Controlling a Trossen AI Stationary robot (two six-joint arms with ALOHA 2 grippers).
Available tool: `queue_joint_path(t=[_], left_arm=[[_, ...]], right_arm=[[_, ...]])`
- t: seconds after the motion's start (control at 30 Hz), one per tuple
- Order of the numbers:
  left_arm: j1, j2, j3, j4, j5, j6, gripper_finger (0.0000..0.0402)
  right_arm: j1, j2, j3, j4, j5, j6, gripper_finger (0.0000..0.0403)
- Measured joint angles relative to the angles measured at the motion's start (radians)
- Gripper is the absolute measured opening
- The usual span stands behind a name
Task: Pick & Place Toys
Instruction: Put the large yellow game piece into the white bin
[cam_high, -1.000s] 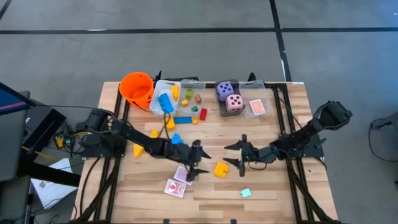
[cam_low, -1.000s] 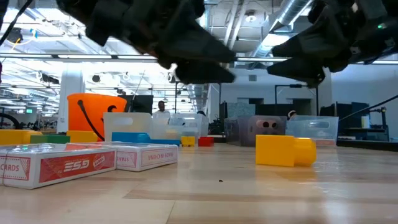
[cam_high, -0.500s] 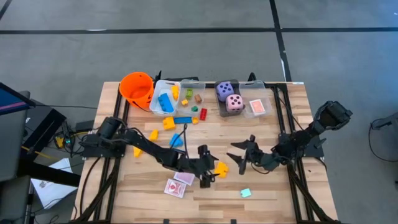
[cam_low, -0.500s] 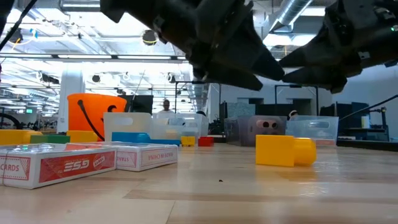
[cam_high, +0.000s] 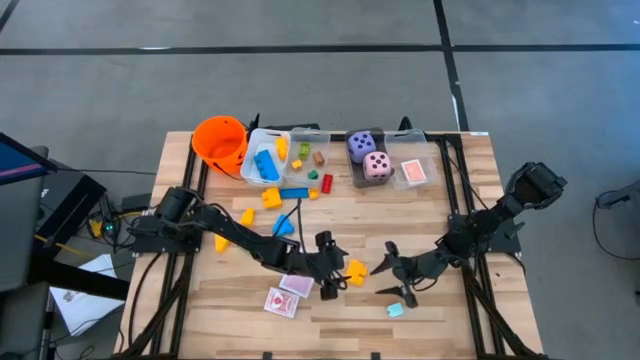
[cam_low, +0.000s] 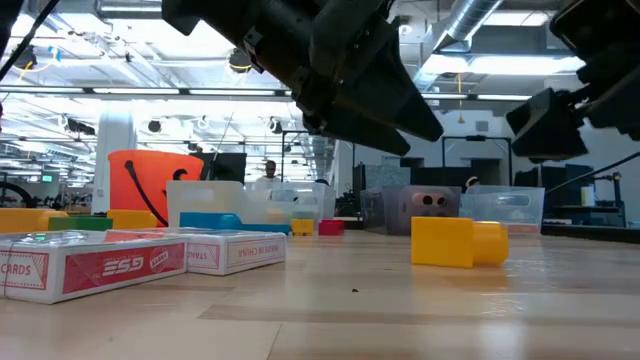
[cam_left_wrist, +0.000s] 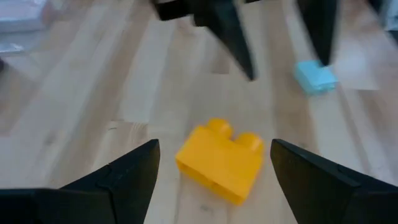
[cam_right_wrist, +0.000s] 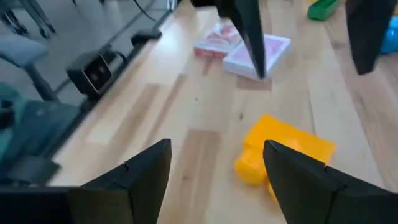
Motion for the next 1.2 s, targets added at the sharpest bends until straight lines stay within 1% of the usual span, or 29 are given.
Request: queue_joint_path(t=[0.13, 0.2, 0.3, 0.4, 0.5, 0.67, 0.77, 0.8, 0.83, 0.93, 1.07, 1.2], left_arm=[[0.001, 0.001, 0.000, 0.048, 0.113, -0.103, 0.0299], [-0.004, 0.007, 0.000, 0.085, 0.151, -0.151, 0.0297], [-0.015, 0.030, -0.001, 0.112, 0.170, -0.177, 0.0289], [-0.021, 0.057, -0.001, 0.159, 0.172, -0.186, 0.0264], [-0.027, 0.075, -0.002, 0.203, 0.172, -0.224, 0.0214], [-0.032, 0.076, -0.002, 0.200, 0.173, -0.227, 0.0100], [-0.031, 0.076, -0.002, 0.202, 0.189, -0.227, 0.0036], [-0.031, 0.076, -0.002, 0.200, 0.194, -0.227, 0.0019], [-0.031, 0.076, -0.002, 0.198, 0.194, -0.227, 0.0010], [-0.031, 0.076, -0.002, 0.207, 0.182, -0.226, 0.0010], [-0.031, 0.076, -0.002, 0.215, 0.128, -0.225, 0.0002], [-0.031, 0.089, -0.002, 0.237, 0.124, -0.226, 0.0002]], right_arm=[[-0.020, 0.000, 0.000, -0.017, 0.002, 0.002, 0.0249], [-0.027, 0.000, 0.000, -0.017, 0.002, 0.037, 0.0249], [-0.036, 0.000, 0.000, -0.017, 0.018, 0.103, 0.0249], [-0.038, 0.000, 0.000, -0.020, 0.069, 0.155, 0.0249], [-0.038, 0.000, 0.000, -0.023, 0.110, 0.187, 0.0249], [-0.038, 0.000, 0.000, -0.020, 0.160, 0.190, 0.0249], [-0.041, 0.000, 0.000, -0.020, 0.167, 0.190, 0.0249], [-0.041, 0.000, 0.000, -0.019, 0.168, 0.190, 0.0249], [-0.042, 0.000, 0.000, -0.019, 0.168, 0.190, 0.0249], [-0.046, 0.000, 0.000, -0.019, 0.178, 0.190, 0.0249], [-0.046, 0.000, 0.000, -0.022, 0.249, 0.227, 0.0249], [-0.047, 0.000, 0.000, -0.023, 0.265, 0.241, 0.0249]])
